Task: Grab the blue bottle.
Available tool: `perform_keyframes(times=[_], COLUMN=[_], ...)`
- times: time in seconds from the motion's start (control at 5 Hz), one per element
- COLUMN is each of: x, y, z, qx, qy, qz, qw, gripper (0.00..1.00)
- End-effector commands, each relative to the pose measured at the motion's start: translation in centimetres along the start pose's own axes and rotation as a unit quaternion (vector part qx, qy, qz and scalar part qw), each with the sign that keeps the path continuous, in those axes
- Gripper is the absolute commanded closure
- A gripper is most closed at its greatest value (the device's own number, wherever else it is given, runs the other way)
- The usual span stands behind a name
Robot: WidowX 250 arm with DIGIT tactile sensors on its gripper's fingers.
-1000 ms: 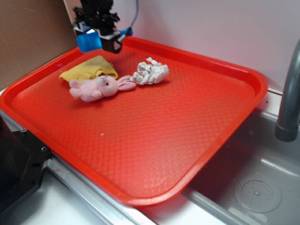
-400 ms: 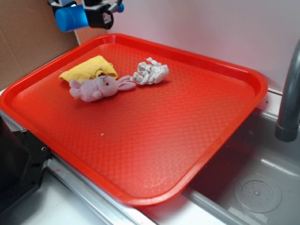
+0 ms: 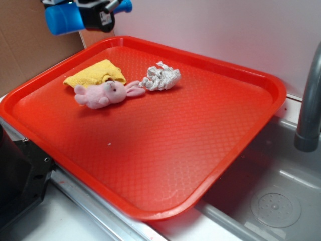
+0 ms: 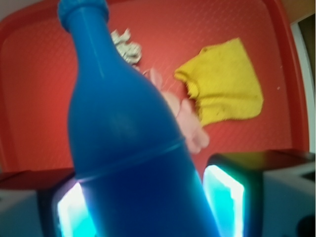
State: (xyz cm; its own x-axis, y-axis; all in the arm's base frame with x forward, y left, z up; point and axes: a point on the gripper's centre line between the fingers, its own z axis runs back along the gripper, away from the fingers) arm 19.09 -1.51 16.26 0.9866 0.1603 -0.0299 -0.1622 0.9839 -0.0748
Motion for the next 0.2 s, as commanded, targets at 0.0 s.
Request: perform_keyframes(times=[0.0], x=[-1.4], y=[-0.97], z=[0.99], qx=[-0.03], qy=[-0.028], qz=[-0.014], qw=[0.999], gripper=[1.0])
